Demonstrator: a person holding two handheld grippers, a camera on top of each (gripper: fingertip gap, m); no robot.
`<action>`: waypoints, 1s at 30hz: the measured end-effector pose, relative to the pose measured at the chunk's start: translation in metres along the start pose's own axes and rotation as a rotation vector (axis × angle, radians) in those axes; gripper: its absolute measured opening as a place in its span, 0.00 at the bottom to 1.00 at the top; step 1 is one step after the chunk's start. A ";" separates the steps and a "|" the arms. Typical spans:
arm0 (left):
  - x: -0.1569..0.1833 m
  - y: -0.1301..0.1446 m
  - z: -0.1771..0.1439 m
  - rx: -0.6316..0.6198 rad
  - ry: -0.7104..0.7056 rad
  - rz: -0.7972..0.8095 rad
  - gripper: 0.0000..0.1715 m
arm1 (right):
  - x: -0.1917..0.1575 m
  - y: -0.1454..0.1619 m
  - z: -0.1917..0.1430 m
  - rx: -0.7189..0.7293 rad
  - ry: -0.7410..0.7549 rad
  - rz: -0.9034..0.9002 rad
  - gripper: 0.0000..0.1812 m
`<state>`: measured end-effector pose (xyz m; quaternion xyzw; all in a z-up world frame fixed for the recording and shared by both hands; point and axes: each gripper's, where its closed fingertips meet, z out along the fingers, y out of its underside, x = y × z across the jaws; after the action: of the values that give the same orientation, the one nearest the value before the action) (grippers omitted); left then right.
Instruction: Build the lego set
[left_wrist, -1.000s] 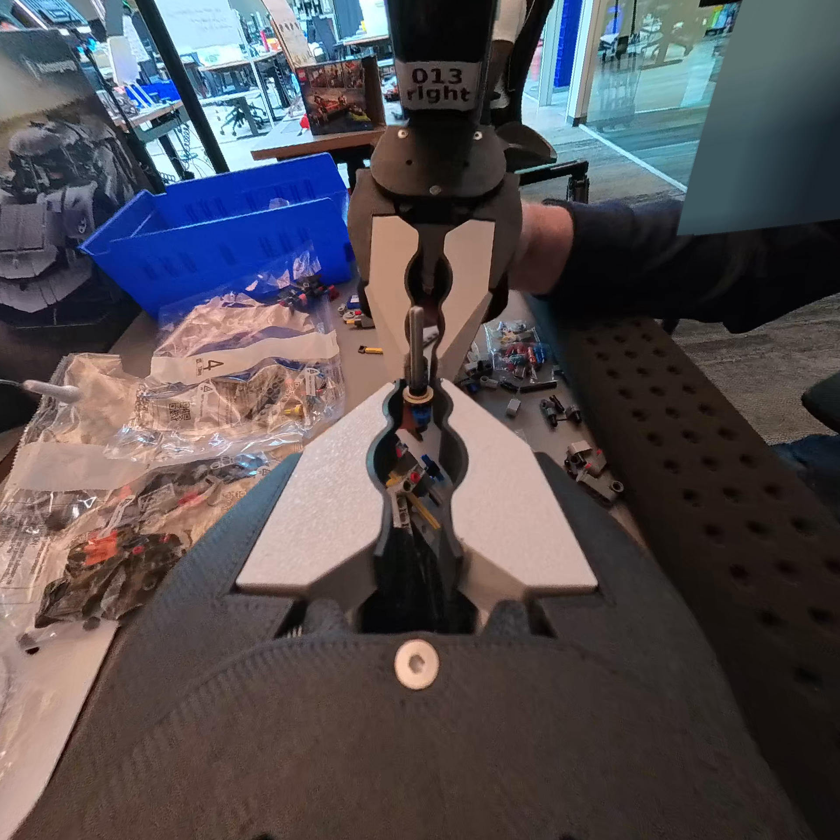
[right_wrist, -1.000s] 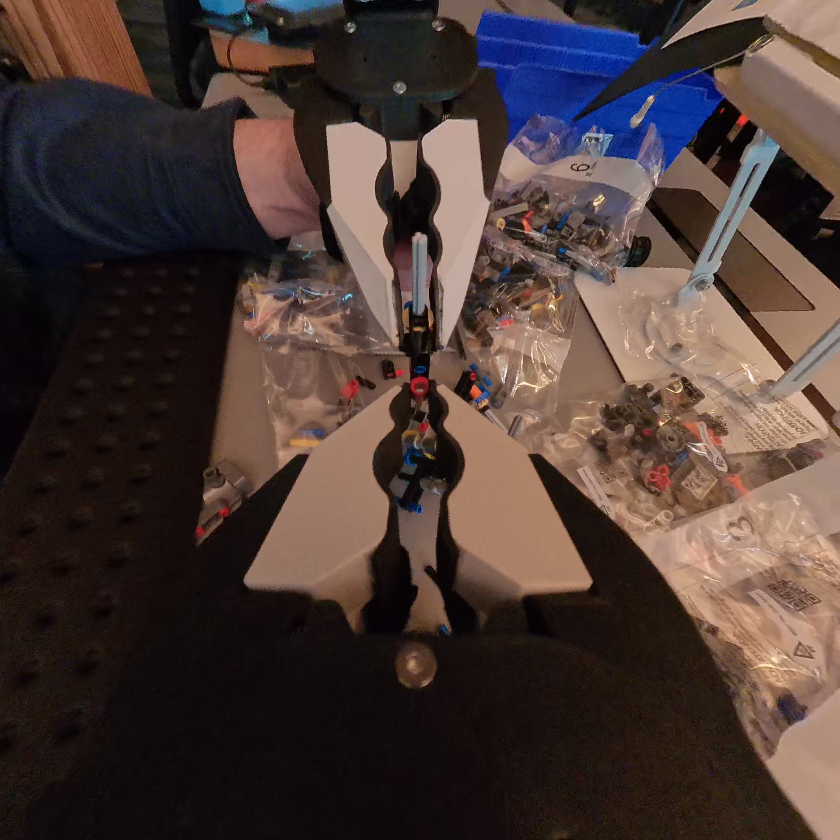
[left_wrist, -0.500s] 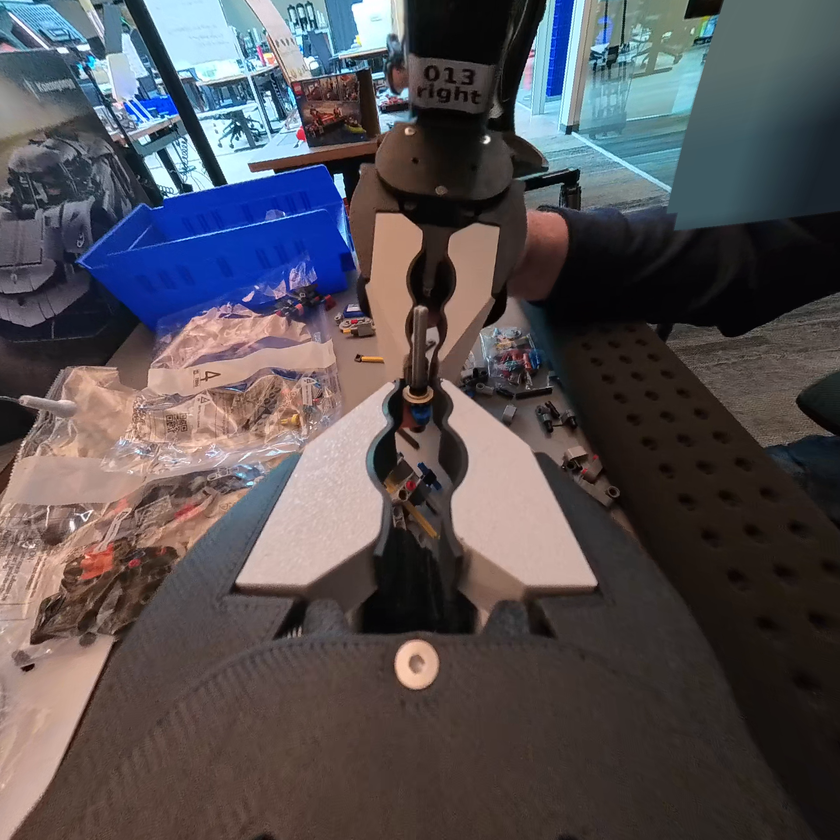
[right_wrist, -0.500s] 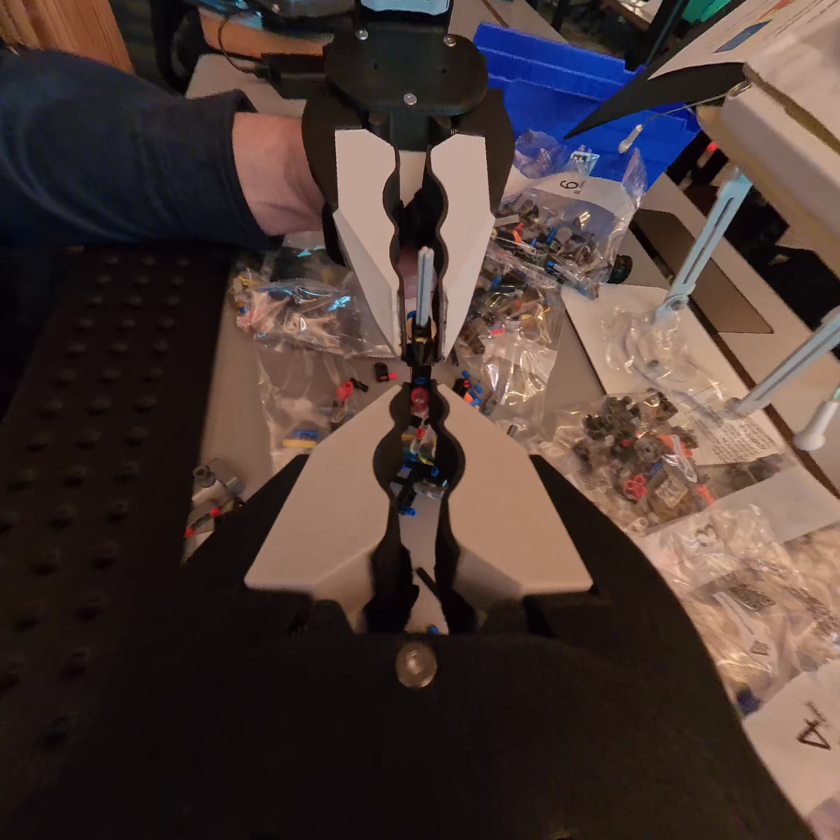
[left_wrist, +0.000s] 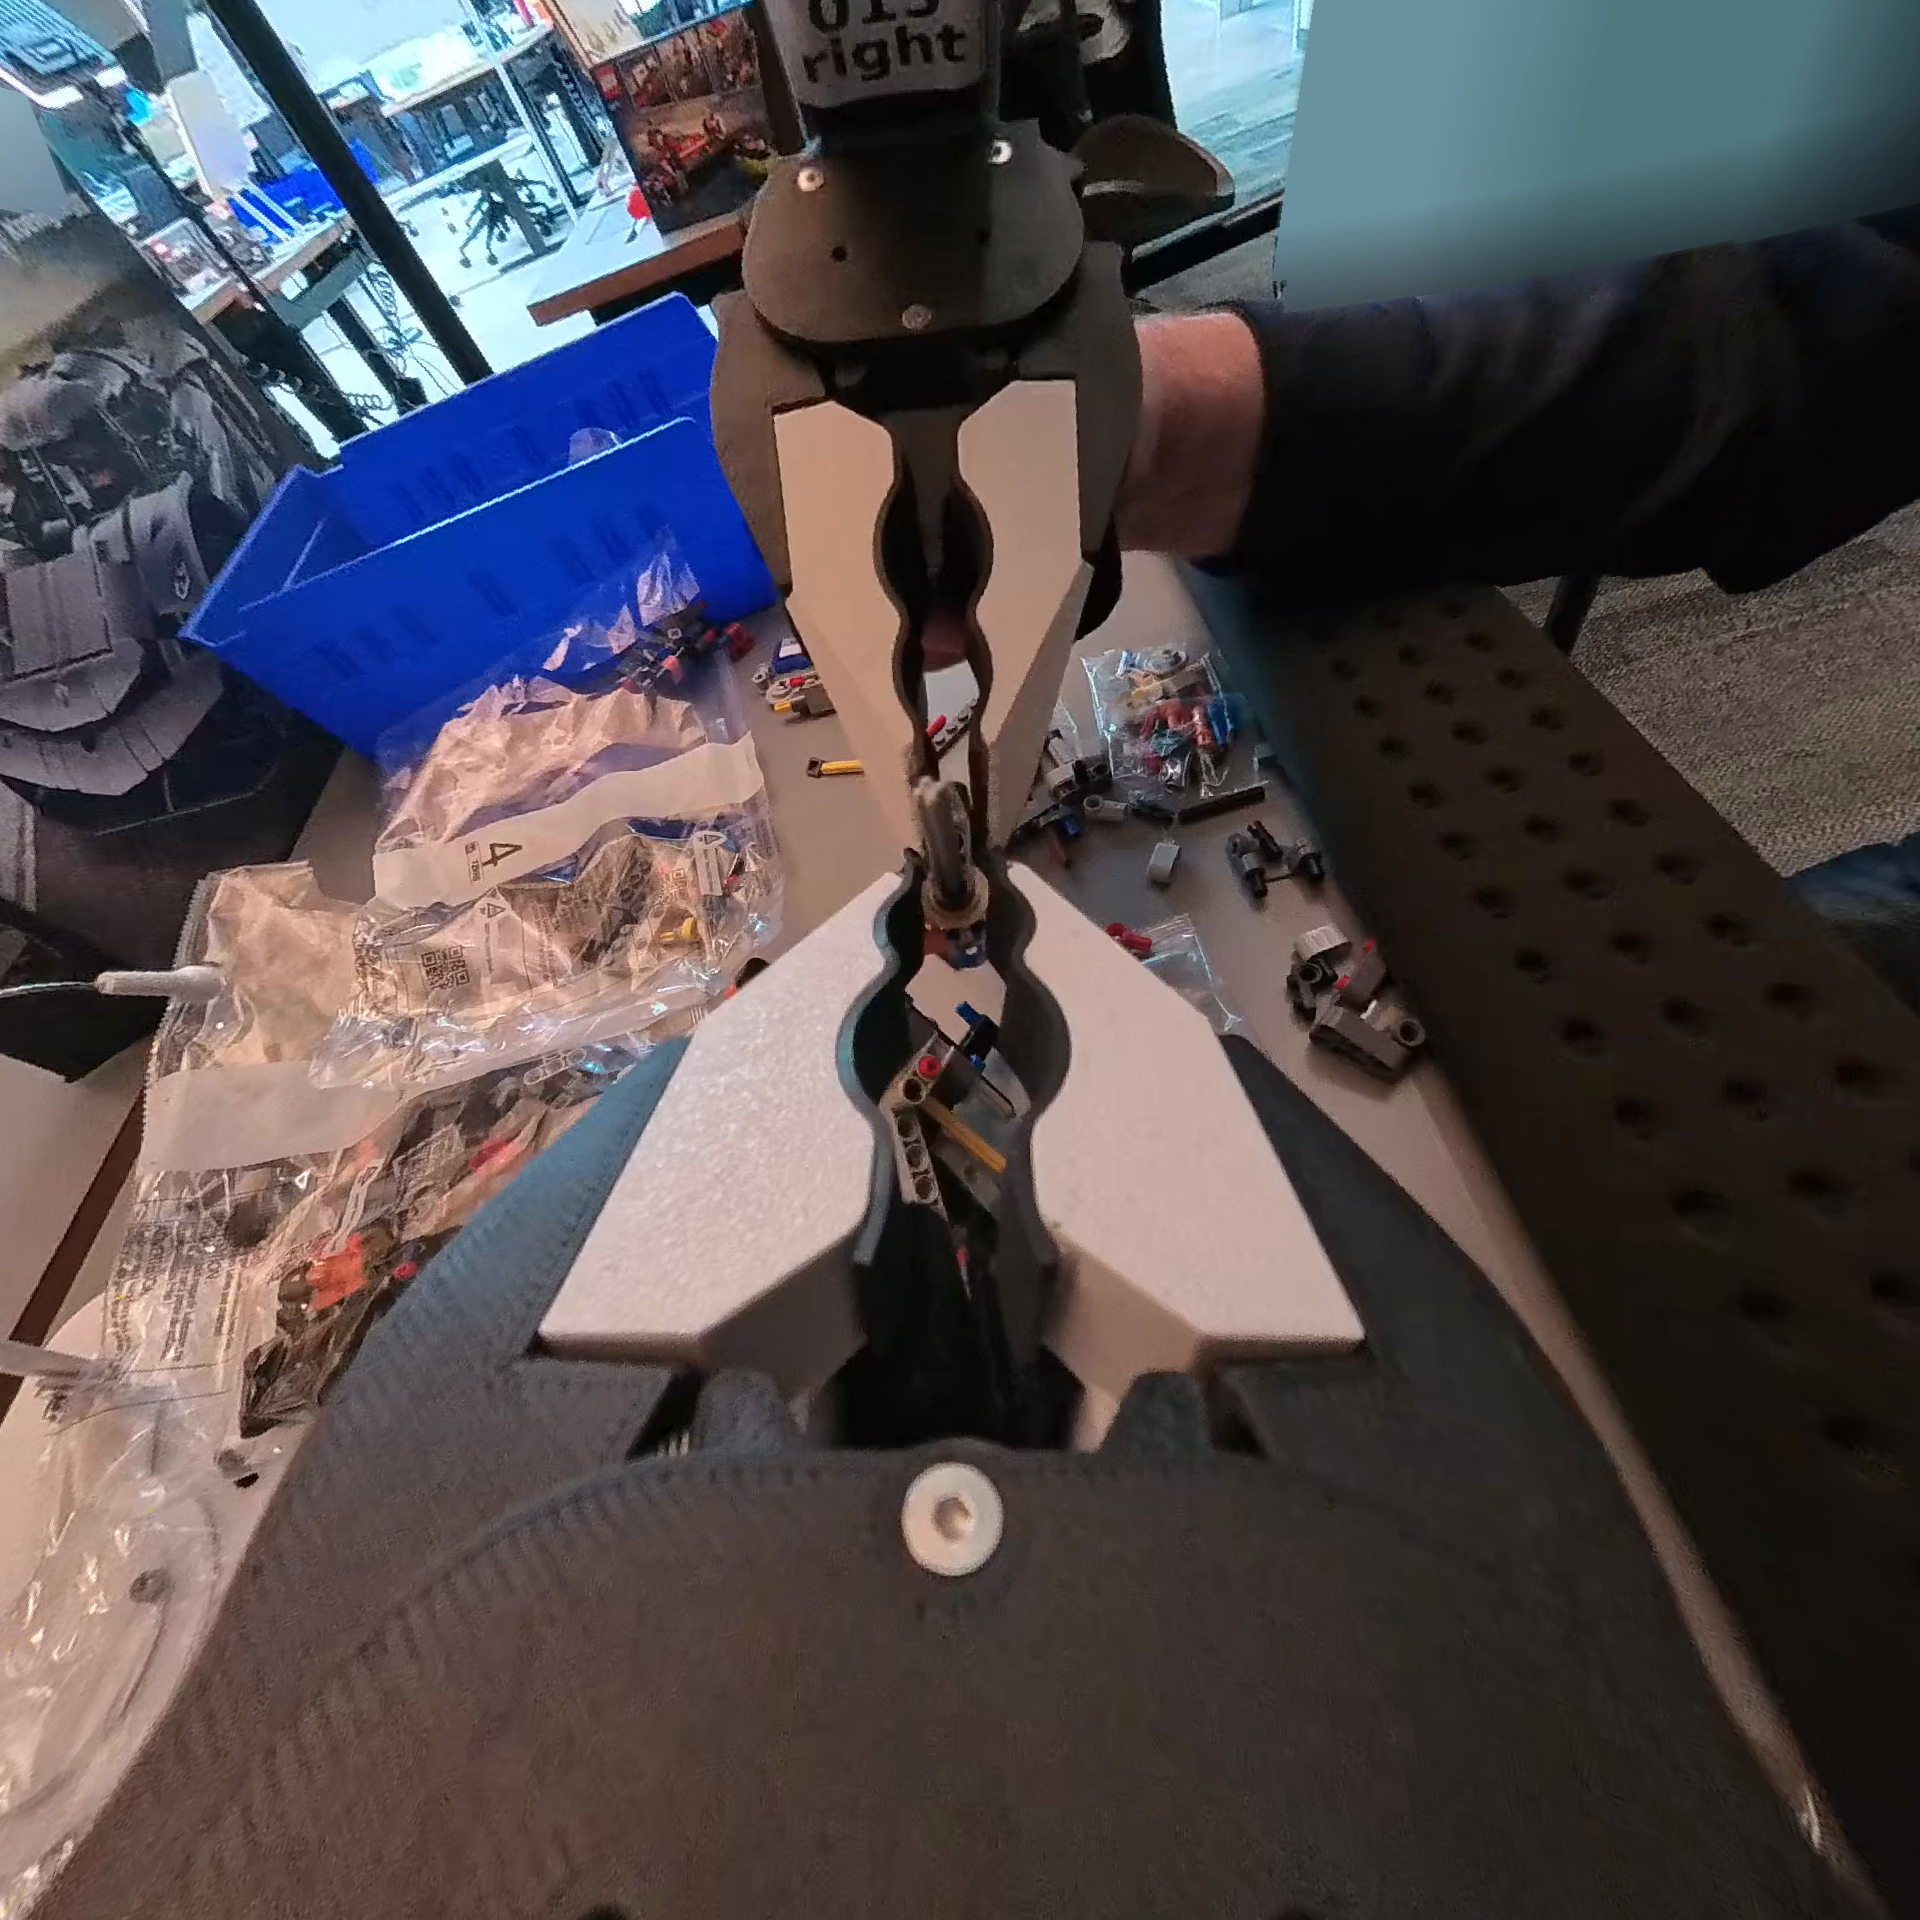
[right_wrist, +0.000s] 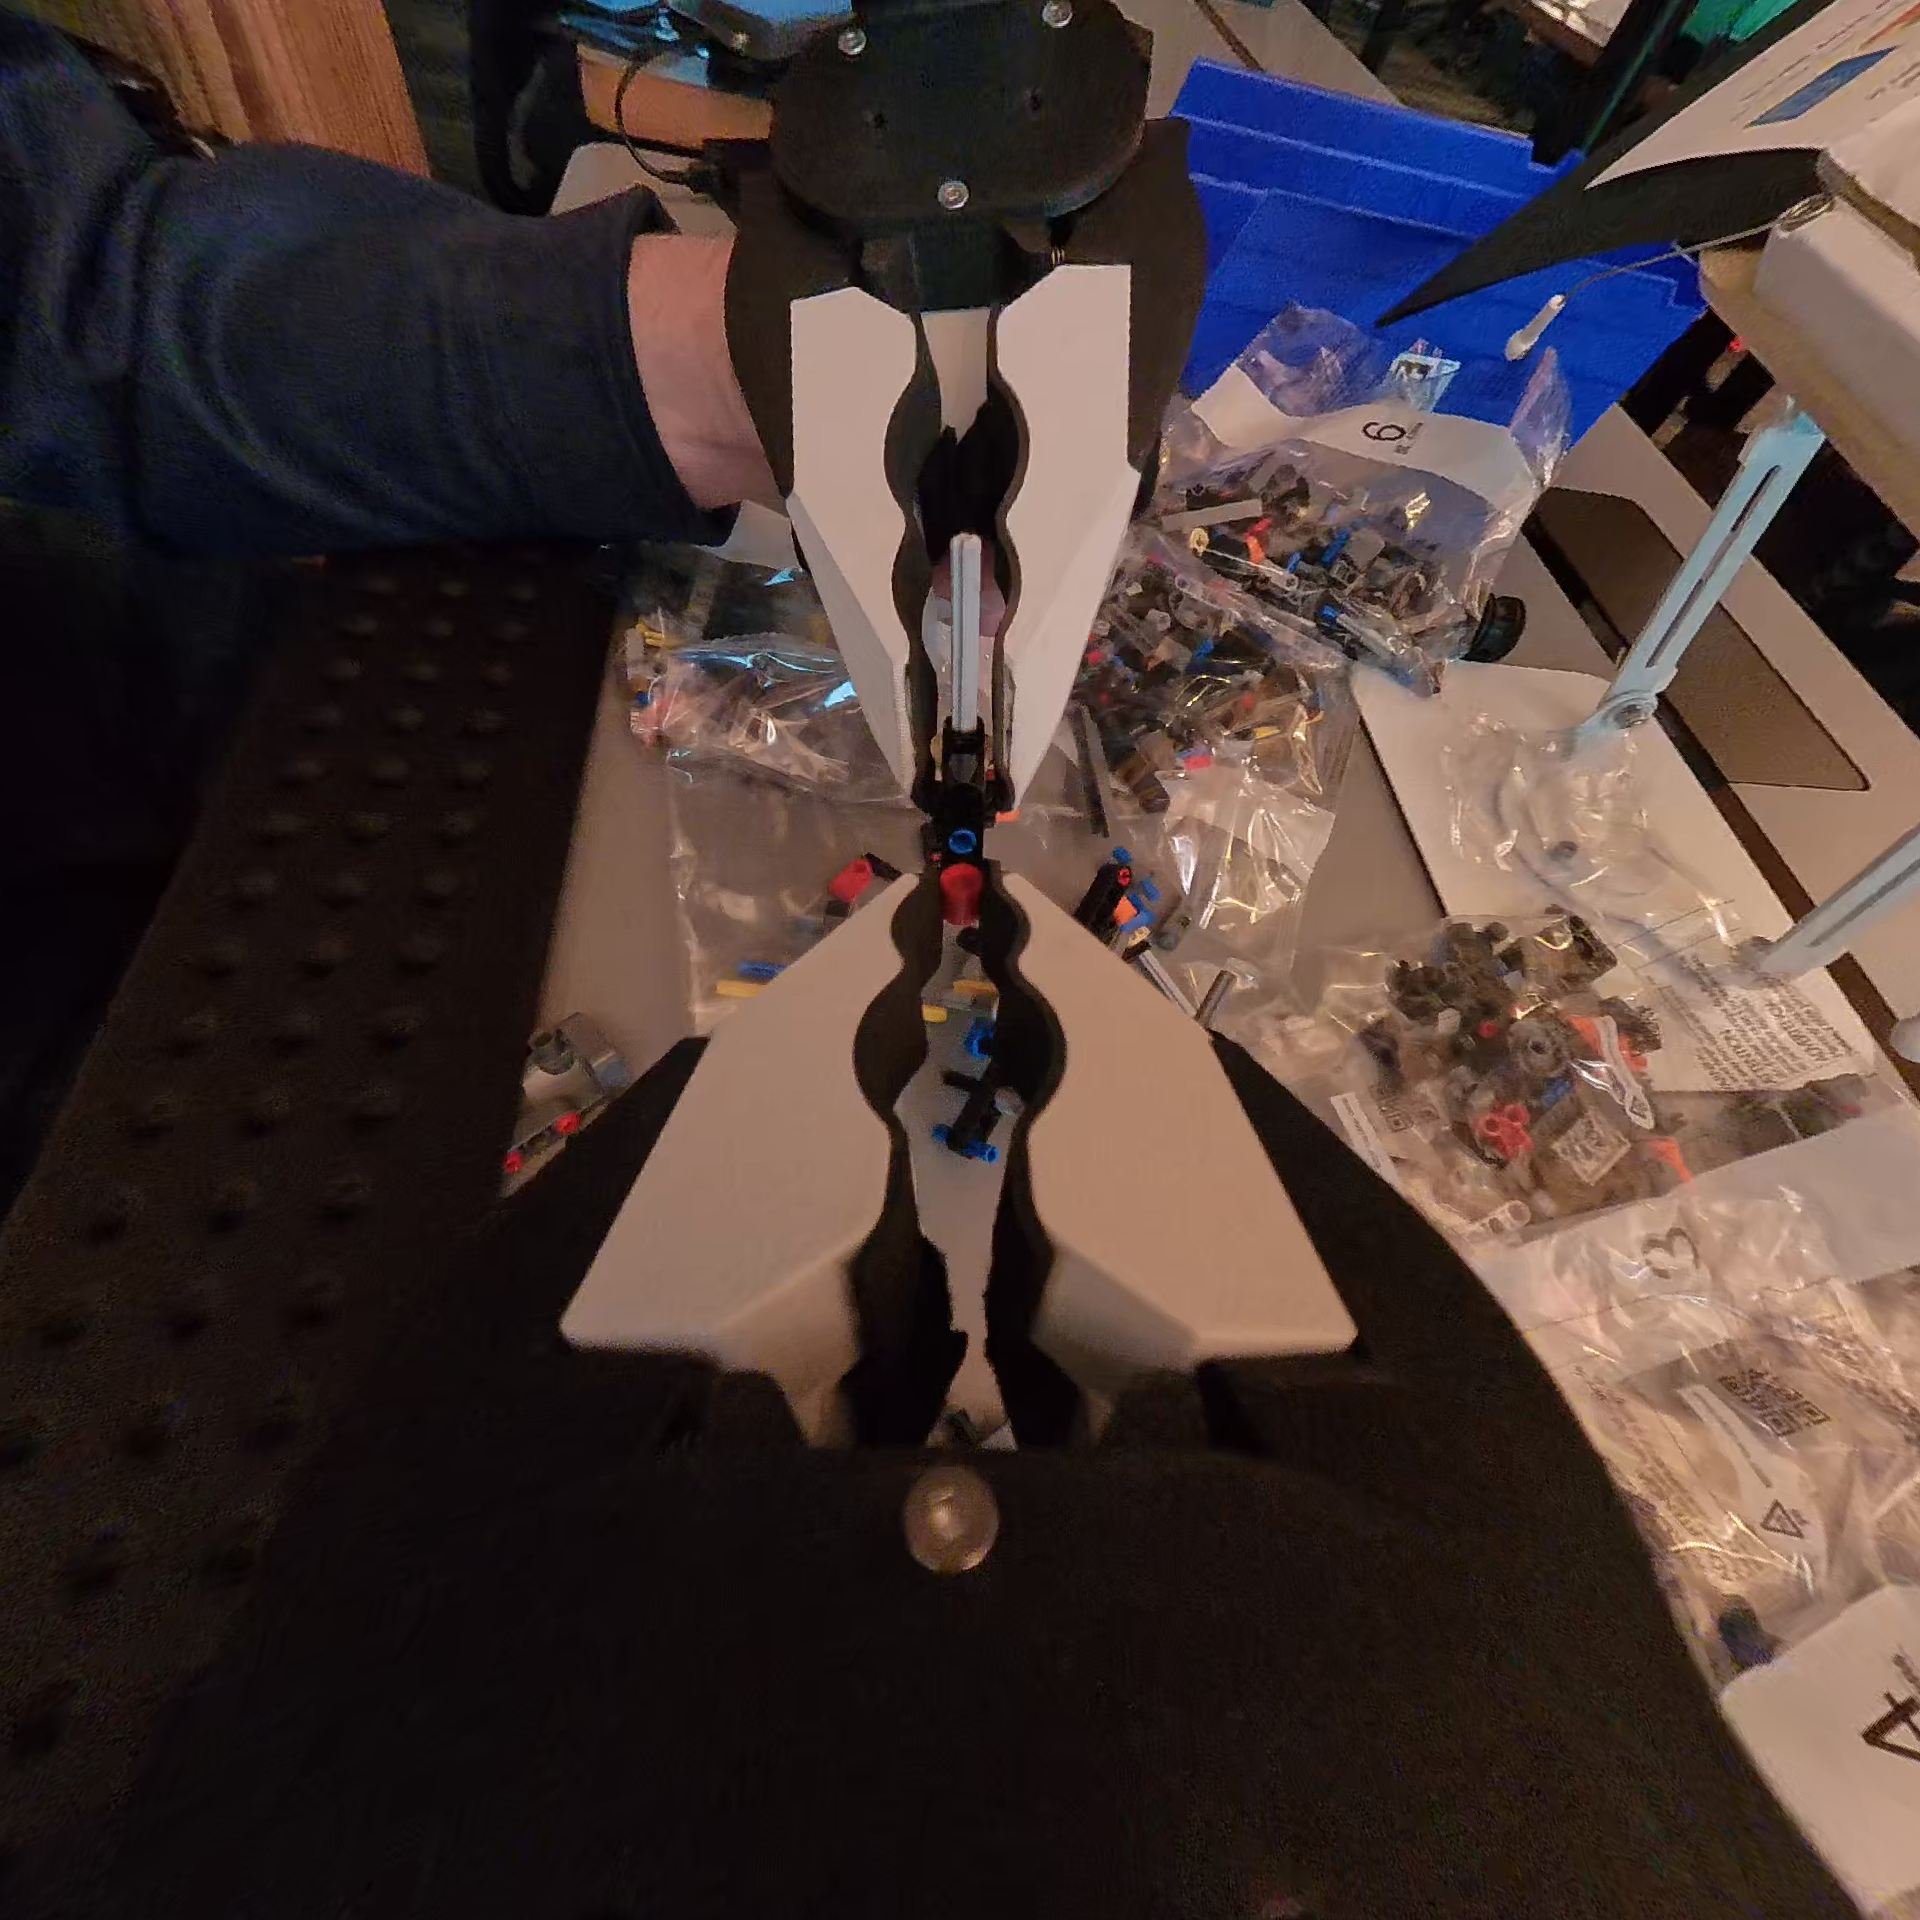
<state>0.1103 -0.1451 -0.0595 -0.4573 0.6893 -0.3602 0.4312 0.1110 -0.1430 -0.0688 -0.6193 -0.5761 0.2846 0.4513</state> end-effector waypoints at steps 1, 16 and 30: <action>-0.001 -0.001 0.000 0.010 -0.001 -0.008 0.06 | 0.001 -0.001 0.000 0.005 0.000 0.006 0.02; 0.001 0.010 0.012 -0.083 -0.028 0.032 0.07 | 0.000 0.006 0.005 -0.034 -0.007 0.007 0.03; 0.009 0.012 0.010 -0.139 -0.011 0.069 0.07 | -0.008 0.005 -0.002 -0.025 -0.056 0.016 0.02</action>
<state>0.1139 -0.1503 -0.0761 -0.4643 0.7255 -0.2939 0.4145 0.1135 -0.1506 -0.0739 -0.6213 -0.5869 0.2984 0.4249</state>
